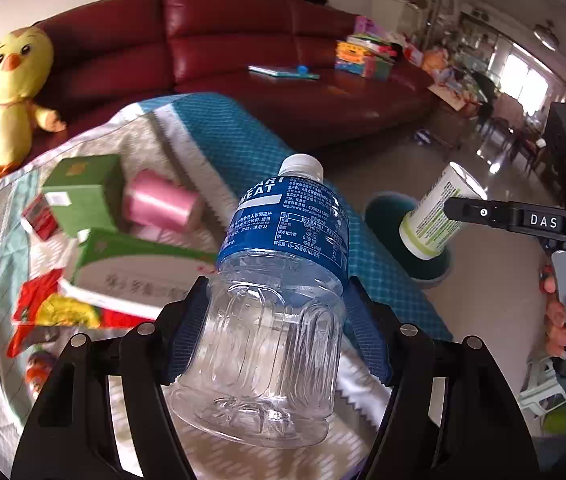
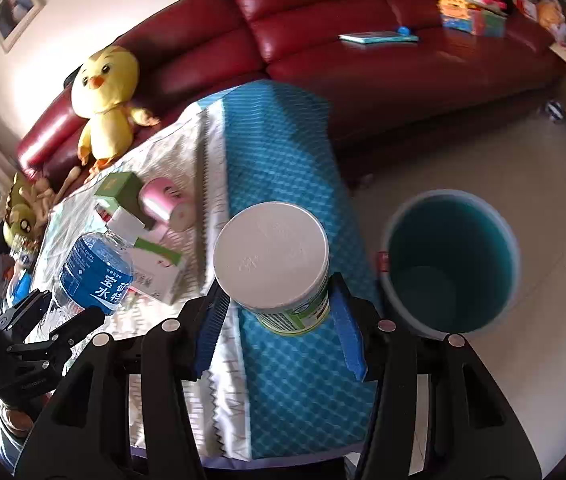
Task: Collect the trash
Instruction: 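Carry bottle and jar over the teal bin and open both tools to drop them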
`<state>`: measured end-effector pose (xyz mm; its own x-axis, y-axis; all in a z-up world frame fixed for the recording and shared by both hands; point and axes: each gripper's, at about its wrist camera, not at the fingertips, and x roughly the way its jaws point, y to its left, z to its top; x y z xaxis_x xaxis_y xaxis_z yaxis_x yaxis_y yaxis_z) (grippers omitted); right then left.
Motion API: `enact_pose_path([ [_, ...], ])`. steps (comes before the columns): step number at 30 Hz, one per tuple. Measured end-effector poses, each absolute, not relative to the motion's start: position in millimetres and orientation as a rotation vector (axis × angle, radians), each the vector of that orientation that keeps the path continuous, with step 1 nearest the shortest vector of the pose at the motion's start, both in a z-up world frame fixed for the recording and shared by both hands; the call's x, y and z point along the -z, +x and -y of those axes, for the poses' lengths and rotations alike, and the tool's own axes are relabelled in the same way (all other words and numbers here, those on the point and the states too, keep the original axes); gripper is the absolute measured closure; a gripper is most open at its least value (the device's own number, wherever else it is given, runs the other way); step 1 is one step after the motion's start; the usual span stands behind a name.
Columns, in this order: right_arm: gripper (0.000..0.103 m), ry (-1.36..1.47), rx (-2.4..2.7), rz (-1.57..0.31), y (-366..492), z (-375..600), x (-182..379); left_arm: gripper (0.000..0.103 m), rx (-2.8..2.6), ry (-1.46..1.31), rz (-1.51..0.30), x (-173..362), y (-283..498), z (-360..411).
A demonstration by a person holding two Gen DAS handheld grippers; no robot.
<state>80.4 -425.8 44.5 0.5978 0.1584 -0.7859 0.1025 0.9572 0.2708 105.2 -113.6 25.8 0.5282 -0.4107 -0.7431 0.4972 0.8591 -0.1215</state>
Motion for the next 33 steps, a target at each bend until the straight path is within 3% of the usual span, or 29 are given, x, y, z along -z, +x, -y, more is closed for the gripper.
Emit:
enact_pose_path([
  [10,0.054,0.478,0.173,-0.965,71,575,7,0.034,0.731,0.256,-0.937,12,150,286],
  [16,0.054,0.577,0.186,-1.034,81,611,51,0.034,0.775,0.316,-1.031,52,180,354],
  [26,0.054,0.603,0.173,-1.102,103,622,81,0.032,0.75,0.39,-1.157,107,207,404],
  [28,0.054,0.604,0.173,-1.114,104,625,86,0.024,0.756,0.387,-1.163,110,209,404],
  [33,0.054,0.614,0.168,-1.149,110,625,96,0.023,0.74,0.389,-1.162,116,215,404],
])
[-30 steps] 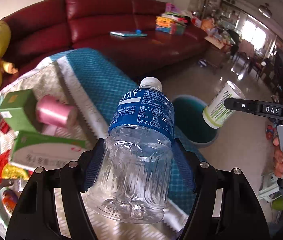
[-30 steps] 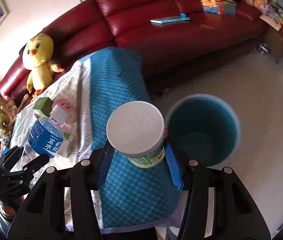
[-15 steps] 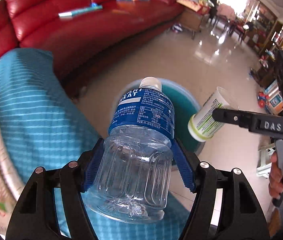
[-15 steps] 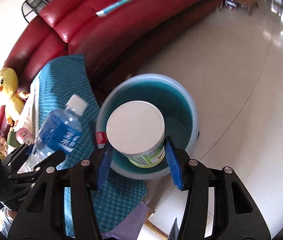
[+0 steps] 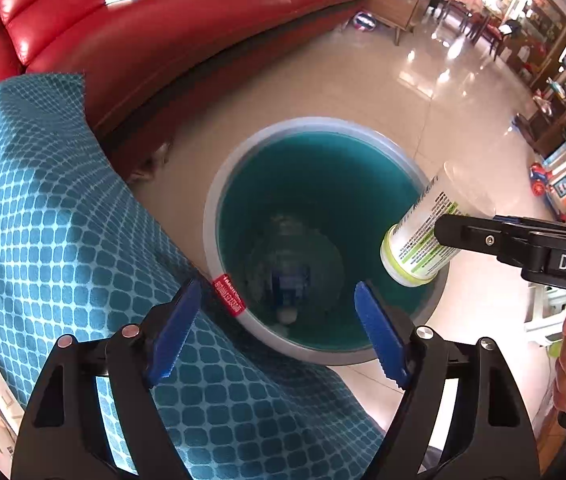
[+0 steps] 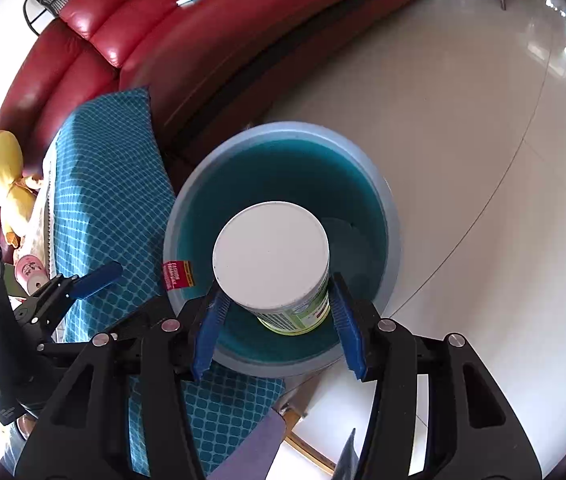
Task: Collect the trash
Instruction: 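Carry bottle and jar over the teal bin and open both tools to drop them, then return both tools to the table and grasp the white-green medicine box with the right tool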
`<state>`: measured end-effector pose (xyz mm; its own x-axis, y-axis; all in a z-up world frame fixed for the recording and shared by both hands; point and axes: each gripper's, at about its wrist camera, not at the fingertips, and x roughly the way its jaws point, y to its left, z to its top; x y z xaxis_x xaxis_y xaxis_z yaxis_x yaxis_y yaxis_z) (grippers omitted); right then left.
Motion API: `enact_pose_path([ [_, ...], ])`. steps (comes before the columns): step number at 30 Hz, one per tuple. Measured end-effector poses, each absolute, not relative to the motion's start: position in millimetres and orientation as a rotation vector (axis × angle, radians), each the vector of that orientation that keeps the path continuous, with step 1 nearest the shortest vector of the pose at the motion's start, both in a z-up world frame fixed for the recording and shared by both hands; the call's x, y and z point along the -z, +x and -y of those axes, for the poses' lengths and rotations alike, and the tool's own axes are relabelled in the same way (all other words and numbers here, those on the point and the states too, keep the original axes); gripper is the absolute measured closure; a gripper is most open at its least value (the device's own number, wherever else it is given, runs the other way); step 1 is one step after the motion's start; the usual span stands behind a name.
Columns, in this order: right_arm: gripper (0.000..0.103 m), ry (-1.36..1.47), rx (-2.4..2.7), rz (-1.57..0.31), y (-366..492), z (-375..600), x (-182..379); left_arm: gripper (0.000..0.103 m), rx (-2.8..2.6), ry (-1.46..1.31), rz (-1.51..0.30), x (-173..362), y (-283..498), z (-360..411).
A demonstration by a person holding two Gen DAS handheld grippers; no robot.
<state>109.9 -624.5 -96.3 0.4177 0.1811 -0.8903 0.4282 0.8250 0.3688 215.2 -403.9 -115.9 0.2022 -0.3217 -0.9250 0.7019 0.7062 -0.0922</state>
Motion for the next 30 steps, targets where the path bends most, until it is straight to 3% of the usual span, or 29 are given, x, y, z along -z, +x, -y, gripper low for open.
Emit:
enact_pose_path([
  [6,0.052,0.644,0.128,-1.227,115,621,109,0.022,0.72,0.367,-1.155,113,210,393],
  [8,0.038,0.656,0.13,-1.23,115,619,110,0.019,0.717,0.363,-1.147,111,209,390],
  [14,0.031,0.632,0.172,-1.209,110,620,104,0.016,0.705,0.332,-1.132,103,207,378],
  [30,0.023,0.551,0.217,-1.199,111,604,82,0.012,0.689,0.258,-1.104,84,195,340],
])
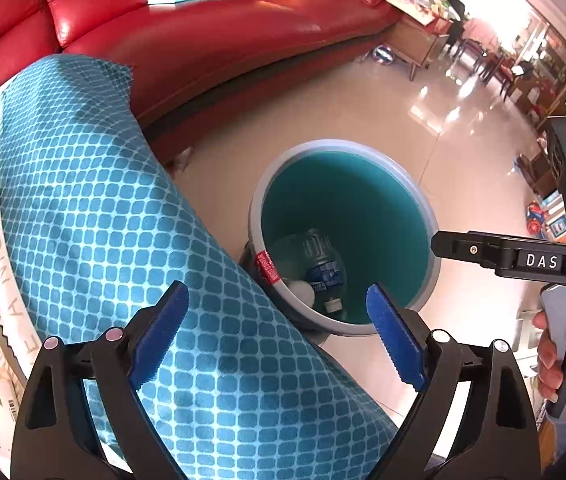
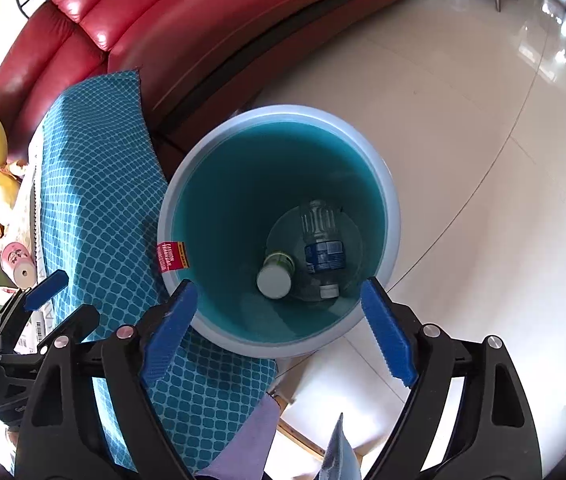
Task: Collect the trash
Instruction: 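Return both tools to the table and grasp the white-green medicine box with the right tool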
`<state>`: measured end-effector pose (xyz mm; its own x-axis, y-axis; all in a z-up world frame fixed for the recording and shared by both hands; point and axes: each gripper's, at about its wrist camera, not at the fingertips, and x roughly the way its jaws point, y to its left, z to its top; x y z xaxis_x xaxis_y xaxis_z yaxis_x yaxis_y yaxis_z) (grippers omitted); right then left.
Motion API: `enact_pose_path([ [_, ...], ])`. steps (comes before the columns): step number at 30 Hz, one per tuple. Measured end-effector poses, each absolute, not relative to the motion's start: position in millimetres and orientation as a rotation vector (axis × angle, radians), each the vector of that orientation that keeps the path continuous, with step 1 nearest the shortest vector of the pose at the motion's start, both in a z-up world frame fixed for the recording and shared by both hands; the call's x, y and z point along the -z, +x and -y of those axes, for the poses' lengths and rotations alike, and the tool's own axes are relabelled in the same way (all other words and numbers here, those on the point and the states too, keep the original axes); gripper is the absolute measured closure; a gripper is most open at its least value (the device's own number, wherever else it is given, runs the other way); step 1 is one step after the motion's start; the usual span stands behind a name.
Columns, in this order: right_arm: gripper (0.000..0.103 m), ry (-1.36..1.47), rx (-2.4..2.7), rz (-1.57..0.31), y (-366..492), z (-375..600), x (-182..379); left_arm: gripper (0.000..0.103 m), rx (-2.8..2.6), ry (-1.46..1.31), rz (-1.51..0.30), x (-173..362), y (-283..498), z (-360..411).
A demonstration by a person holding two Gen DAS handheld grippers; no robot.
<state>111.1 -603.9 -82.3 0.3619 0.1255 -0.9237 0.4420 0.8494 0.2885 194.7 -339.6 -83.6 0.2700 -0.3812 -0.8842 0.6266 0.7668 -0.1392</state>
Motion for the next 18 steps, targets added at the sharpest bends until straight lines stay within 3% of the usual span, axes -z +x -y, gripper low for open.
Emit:
enact_pose_path([
  [18,0.022,0.352,0.117,-1.185,111,511,29,0.008,0.62,0.144,-1.021,44,161,228],
])
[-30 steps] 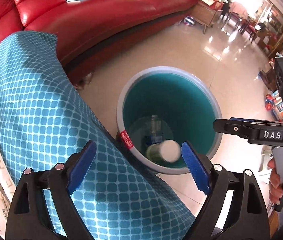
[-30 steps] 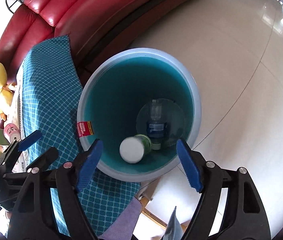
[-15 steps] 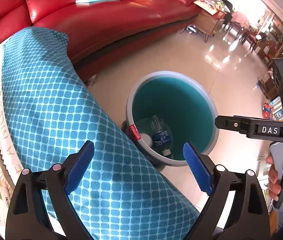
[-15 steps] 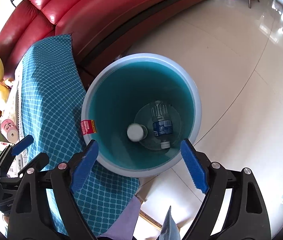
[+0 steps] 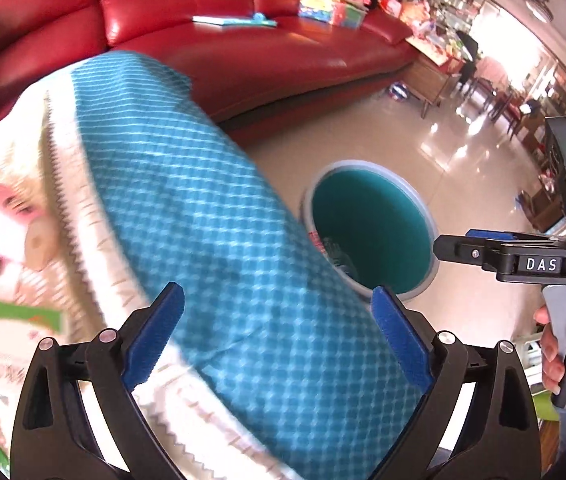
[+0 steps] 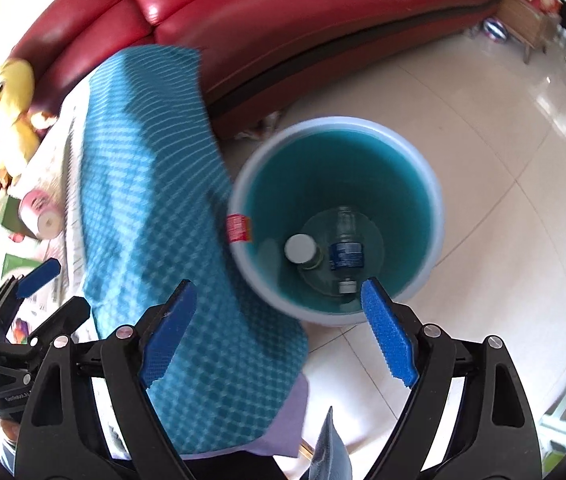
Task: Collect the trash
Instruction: 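Return both tools to the table and grasp the white-green medicine box with the right tool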
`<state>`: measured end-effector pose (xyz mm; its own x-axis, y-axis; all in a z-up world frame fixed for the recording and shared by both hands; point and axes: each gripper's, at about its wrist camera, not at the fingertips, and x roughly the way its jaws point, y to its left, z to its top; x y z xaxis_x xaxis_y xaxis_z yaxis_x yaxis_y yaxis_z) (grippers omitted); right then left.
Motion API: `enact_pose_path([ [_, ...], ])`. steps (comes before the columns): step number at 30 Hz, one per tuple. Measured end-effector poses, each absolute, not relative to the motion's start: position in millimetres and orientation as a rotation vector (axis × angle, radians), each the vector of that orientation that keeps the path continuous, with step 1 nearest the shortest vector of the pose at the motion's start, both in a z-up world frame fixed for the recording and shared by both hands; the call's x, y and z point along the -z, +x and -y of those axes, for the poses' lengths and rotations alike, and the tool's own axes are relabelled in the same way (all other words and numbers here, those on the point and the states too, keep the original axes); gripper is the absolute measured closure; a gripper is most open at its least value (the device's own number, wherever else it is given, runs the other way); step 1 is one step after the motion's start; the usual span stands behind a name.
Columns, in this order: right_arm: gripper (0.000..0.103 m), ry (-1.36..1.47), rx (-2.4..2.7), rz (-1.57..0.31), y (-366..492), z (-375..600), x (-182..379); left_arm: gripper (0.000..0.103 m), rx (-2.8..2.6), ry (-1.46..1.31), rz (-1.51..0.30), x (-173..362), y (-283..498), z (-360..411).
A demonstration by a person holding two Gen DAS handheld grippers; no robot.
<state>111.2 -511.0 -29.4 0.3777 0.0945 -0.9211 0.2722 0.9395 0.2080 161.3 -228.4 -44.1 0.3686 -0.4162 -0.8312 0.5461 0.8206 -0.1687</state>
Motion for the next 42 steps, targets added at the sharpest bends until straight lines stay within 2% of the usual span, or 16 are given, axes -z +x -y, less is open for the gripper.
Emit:
enact_pose_path([
  [11,0.022,0.164,-0.043,-1.214,131,393,15,0.006,0.452,0.061,-0.991,25,146,97],
  [24,0.022,-0.155,-0.242,-1.255,156,226,27,0.006,0.244,-0.023,-0.972,36,144,-67],
  [33,0.022,-0.405,-0.307,-1.175,173,129,42,0.006,0.183,-0.071,-0.98,46,152,-122],
  [42,0.022,-0.573,-0.27,-1.134,192,96,67,0.006,0.194,-0.102,-0.986,53,162,-132],
])
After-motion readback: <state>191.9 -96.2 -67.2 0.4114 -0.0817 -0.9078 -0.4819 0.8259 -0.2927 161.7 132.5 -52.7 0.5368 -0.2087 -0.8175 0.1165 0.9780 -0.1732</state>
